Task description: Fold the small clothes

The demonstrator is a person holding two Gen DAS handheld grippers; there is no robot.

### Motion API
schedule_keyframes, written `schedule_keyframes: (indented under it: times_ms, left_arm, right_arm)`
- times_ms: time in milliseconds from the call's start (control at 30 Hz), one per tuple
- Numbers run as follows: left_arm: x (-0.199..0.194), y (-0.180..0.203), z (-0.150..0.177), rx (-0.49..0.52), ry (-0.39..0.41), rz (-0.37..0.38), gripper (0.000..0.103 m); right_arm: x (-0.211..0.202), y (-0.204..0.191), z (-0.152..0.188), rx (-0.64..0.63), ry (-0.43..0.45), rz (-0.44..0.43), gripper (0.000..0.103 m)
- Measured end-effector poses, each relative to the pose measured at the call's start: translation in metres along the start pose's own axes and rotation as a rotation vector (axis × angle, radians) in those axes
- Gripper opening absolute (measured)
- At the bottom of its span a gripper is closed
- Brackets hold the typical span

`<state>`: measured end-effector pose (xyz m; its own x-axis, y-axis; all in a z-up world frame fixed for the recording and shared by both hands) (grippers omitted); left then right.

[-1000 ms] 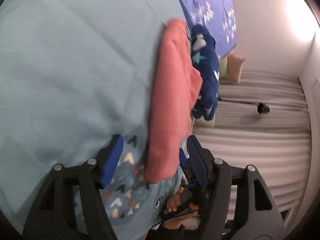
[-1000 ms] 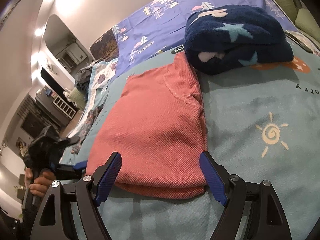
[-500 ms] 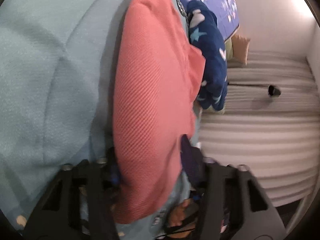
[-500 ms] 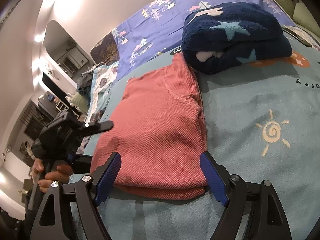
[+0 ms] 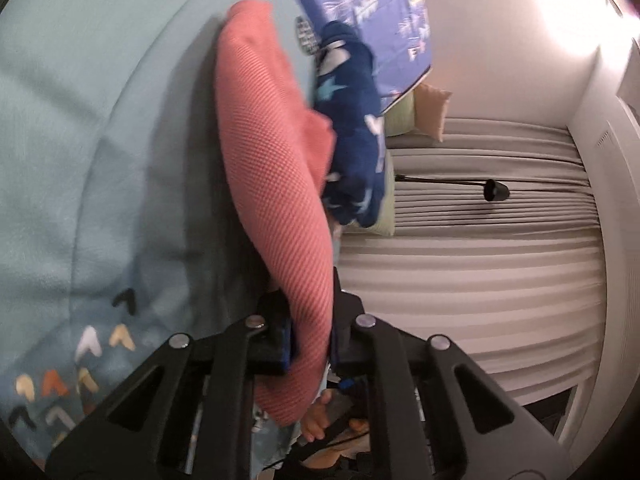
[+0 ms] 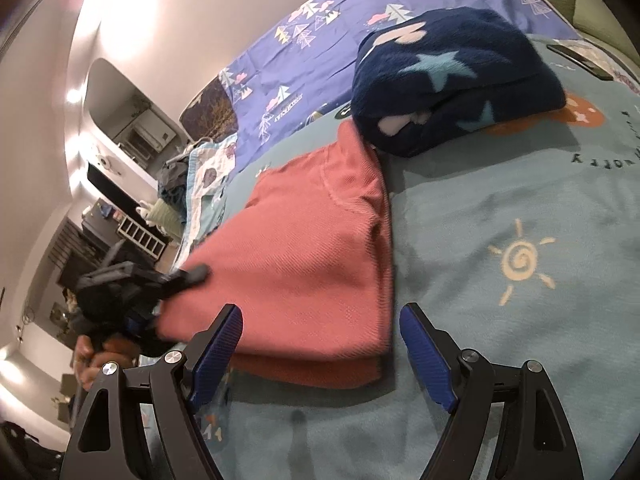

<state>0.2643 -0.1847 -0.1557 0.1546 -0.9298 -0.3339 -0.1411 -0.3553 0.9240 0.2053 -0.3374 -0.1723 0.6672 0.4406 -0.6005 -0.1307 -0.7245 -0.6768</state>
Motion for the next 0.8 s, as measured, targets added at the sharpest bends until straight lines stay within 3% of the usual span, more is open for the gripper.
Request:
schedule_keyframes:
  times_ms: [100,200,300,500,600,700,800]
  left_arm:
    - [-0.008,0.014,-0.001,-0.009,-0.012,0.035,0.014]
    - [-0.017,0.019,0.004,-0.007,-0.023,0.046,0.014]
    - [-0.029,0.020,0.008,-0.013,-0.002,0.055,0.014]
    - [-0.040,0.025,0.003,-0.050,0.024,0.117,0.014]
    - [-0.039,0.039,-0.004,-0.044,0.030,0.130,0.014]
    - [-0.040,0.053,-0.008,-0.013,0.040,0.148,0.014]
    - [-0.038,0.054,-0.004,-0.013,0.026,0.161,0.014]
  right_arm:
    - [-0.006,0.000,-0.003,0.083,-0.017,-0.086,0.083]
    - [-0.001,0.009,-0.008,0.258,-0.094,-0.223,0.086]
    - [0.023,0.015,-0.006,0.418,-0.283,-0.329,0.092]
    - [0.047,0.002,-0.009,0.495,-0.398,-0.374,0.093]
    - [0.064,-0.002,-0.005,0.566,-0.447,-0.338,0.093]
    - [0.073,0.006,-0.002,0.794,-0.399,-0.293,0.093]
    - [0.090,-0.004,-0.006,0.957,-0.453,-0.431,0.093]
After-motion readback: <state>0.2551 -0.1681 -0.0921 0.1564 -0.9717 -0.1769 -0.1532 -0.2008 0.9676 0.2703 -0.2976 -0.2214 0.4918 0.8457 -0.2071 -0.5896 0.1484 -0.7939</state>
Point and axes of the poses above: each gripper's, at about its wrist camera, not at the fingertips, and x roughly the way its jaws point, y to its right, z to its underside, the point moved 9 cm from there along x, roughly the way its jaws point, and after that the axes turned 12 degrees about x, right-handed, at the moved point
